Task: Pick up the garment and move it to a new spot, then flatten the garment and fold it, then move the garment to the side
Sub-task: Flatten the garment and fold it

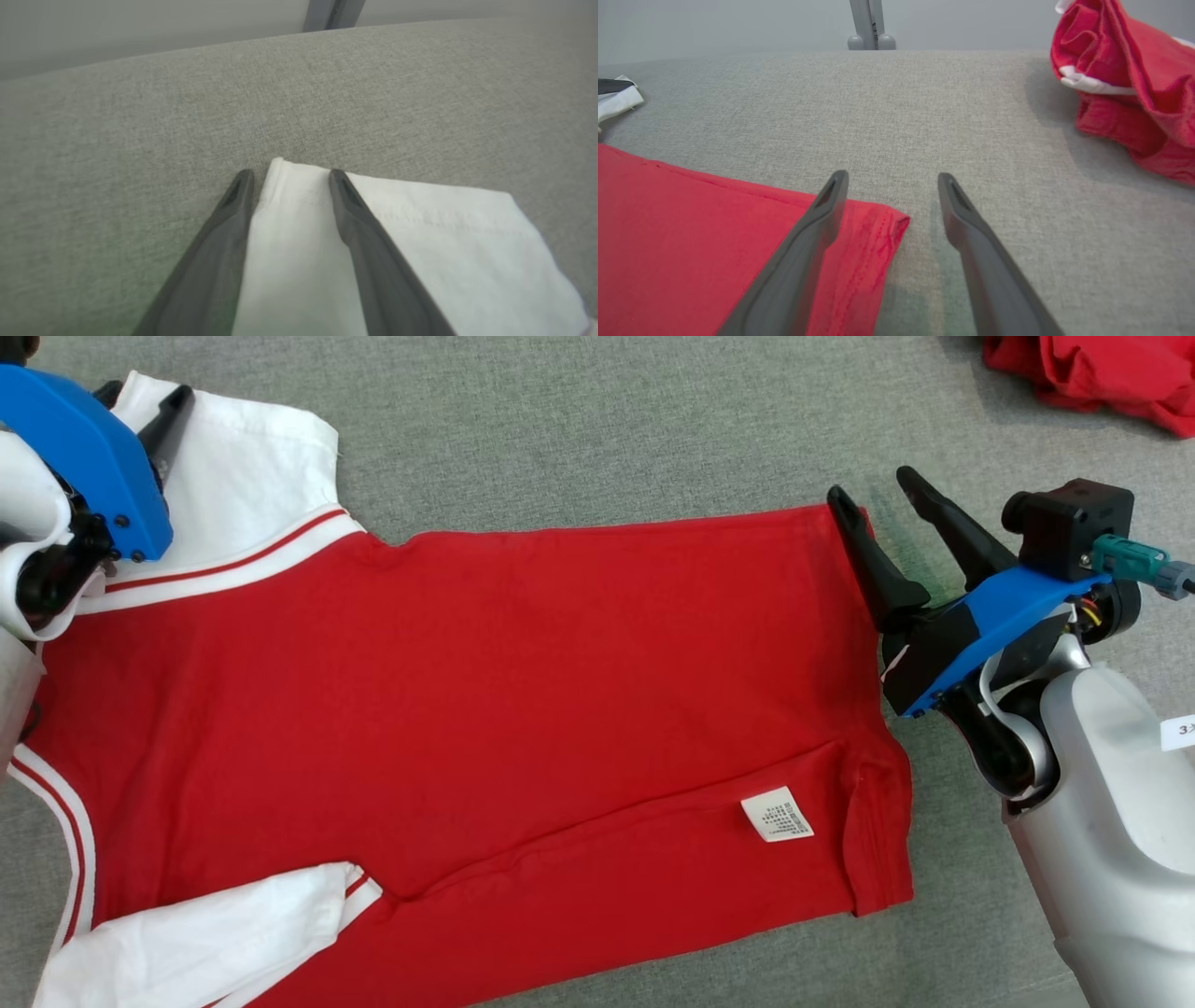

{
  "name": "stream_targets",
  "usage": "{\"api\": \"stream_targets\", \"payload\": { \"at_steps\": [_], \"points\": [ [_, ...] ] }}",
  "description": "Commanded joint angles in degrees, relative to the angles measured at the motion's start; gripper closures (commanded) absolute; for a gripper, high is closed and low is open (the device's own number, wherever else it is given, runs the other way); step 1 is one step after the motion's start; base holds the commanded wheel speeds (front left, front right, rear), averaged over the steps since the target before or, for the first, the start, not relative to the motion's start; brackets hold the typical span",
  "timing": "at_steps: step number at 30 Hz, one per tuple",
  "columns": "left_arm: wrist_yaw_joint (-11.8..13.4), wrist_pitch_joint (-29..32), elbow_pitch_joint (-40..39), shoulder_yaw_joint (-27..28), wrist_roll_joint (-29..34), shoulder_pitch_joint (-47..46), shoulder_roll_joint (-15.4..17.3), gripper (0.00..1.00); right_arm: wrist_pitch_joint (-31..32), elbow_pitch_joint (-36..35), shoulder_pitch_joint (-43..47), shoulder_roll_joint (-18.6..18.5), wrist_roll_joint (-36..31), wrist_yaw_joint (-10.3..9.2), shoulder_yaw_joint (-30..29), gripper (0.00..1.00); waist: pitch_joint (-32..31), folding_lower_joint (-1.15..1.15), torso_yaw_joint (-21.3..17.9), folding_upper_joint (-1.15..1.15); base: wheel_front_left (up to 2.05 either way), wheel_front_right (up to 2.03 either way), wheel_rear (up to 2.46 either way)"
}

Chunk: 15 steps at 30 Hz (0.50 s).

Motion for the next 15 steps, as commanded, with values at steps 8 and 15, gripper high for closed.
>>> {"api": "stream_targets", "payload": {
  "at_steps": [8,15],
  "points": [
    [-0.1,-3.2,0.1,-2.4,-1.2,0.4,0.1,1.00,2.3,0.2,-0.4,-1.7,2.6,0.03,1.7,0.00,-1.6,0.00,0.4,0.00,0.00,0.00,0.00],
    [-0.1,-5.7,-0.5,-4.6,-2.3,0.4,0.0,1.00,5.9,0.0,0.9,-3.1,4.8,0.03,2.4,0.00,-2.6,0.00,1.7,0.00,0.00,0.00,0.00]
  ]
}}
